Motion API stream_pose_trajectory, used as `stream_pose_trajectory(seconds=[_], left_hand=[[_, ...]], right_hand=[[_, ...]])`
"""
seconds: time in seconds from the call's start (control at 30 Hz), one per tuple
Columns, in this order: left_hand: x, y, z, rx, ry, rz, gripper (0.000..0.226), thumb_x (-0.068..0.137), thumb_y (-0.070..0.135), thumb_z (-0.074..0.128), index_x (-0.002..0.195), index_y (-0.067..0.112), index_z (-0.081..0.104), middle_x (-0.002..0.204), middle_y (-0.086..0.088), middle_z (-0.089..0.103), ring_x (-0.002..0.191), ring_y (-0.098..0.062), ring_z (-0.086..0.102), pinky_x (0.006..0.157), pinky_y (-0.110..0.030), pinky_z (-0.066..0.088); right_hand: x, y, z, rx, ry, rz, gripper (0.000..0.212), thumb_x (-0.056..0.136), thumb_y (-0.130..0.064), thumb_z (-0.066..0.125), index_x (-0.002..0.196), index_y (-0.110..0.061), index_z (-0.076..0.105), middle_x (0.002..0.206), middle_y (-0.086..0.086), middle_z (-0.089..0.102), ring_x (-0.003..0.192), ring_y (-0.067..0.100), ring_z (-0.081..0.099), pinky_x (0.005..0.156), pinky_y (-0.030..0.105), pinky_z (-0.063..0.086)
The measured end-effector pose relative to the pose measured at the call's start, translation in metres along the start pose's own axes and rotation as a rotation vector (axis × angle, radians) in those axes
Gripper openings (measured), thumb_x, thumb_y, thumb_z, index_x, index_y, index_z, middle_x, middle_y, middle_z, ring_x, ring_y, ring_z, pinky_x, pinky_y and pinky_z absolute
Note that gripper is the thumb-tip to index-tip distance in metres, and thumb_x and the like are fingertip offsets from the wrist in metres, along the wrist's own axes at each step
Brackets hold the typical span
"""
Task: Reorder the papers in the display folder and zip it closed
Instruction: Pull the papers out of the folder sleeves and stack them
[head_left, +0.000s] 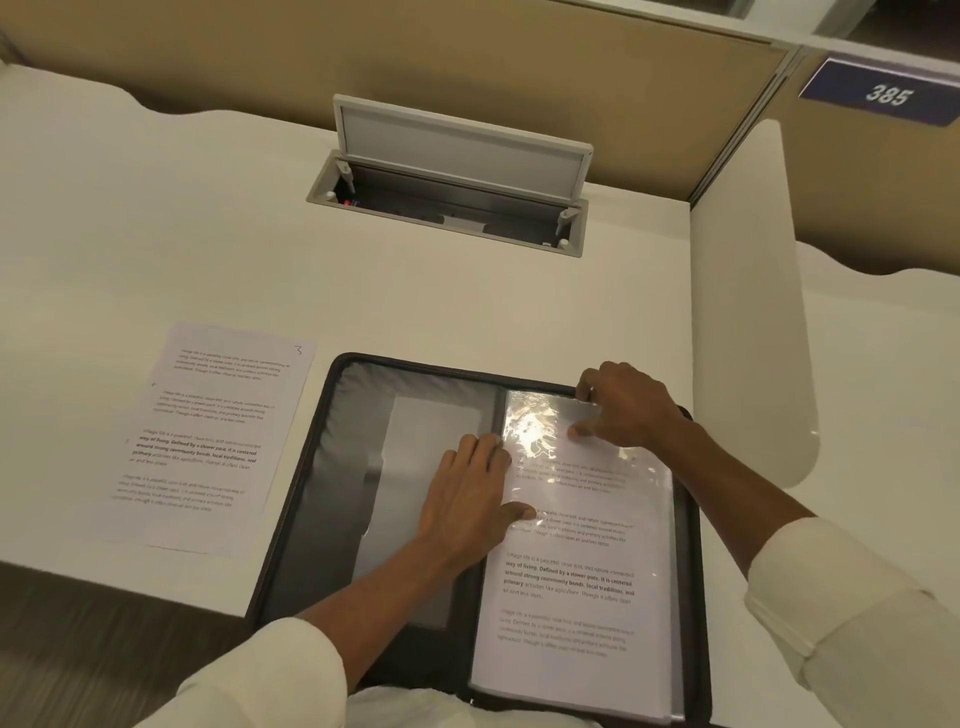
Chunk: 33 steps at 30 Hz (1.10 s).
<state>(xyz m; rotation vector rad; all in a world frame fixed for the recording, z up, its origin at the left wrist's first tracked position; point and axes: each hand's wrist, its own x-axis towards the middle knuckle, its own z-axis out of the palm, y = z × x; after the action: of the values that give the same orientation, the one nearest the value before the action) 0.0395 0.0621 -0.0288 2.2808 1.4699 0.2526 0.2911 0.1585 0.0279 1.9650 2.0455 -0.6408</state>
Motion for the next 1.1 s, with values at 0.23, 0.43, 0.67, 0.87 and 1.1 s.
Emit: stream_pose_trajectory(seconds=[0.23,0.43,0.67,0.87,1.1], left_hand=[[0.003,-0.002,-0.004,0.000,-0.017,0.014,0.074,0.083,0.073,0.072,0.131,0.018,0.059,0.141,0.003,0.052,0.125,-0.017,0.048,0.101,-0.031,0.044],[0.019,0.012,-0.021,-0.023,-0.106,-0.062,0.050,0.089,0.057,0.077,0.118,0.020,0.060,0.131,0.004,0.050,0.117,-0.015,0.049,0.092,-0.035,0.054],[0.047,0.033,-0.026,-0.253,-0.134,-0.411,0.036,0.097,0.046,0.074,0.083,0.013,0.068,0.087,0.000,0.070,0.083,-0.019,0.069,0.080,-0.040,0.061],[0.068,0.051,-0.022,-0.842,-0.216,-0.663,0.053,0.096,0.054,0.072,0.082,0.003,0.076,0.069,-0.006,0.077,0.062,-0.025,0.077,0.070,-0.047,0.068],[0.098,0.072,-0.031,-1.052,-0.279,-0.893,0.084,0.084,0.081,0.067,0.092,-0.002,0.075,0.071,-0.014,0.078,0.062,-0.029,0.078,0.053,-0.030,0.060]], right_hand=[[0.000,0.006,-0.017,0.142,0.058,-0.017,0.022,0.081,-0.001,0.076,0.086,-0.022,0.071,0.082,-0.013,0.067,0.069,0.010,0.065,0.069,0.035,0.057],[0.005,0.008,-0.032,0.509,-0.098,0.017,0.013,0.091,0.007,0.072,0.089,-0.004,0.075,0.084,0.006,0.078,0.070,0.024,0.079,0.060,0.034,0.065],[0.015,0.018,-0.039,0.430,-0.288,0.136,0.028,0.077,0.016,0.077,0.089,-0.009,0.080,0.094,0.018,0.077,0.073,0.030,0.079,0.073,0.041,0.067],[0.009,0.013,-0.040,0.433,-0.373,0.149,0.030,0.066,-0.005,0.099,0.090,-0.010,0.081,0.102,0.014,0.075,0.086,0.032,0.078,0.060,0.028,0.061],[0.010,0.010,-0.046,0.340,-0.431,0.090,0.036,0.062,-0.014,0.102,0.089,-0.011,0.077,0.096,0.012,0.078,0.081,0.026,0.075,0.061,0.025,0.060]])
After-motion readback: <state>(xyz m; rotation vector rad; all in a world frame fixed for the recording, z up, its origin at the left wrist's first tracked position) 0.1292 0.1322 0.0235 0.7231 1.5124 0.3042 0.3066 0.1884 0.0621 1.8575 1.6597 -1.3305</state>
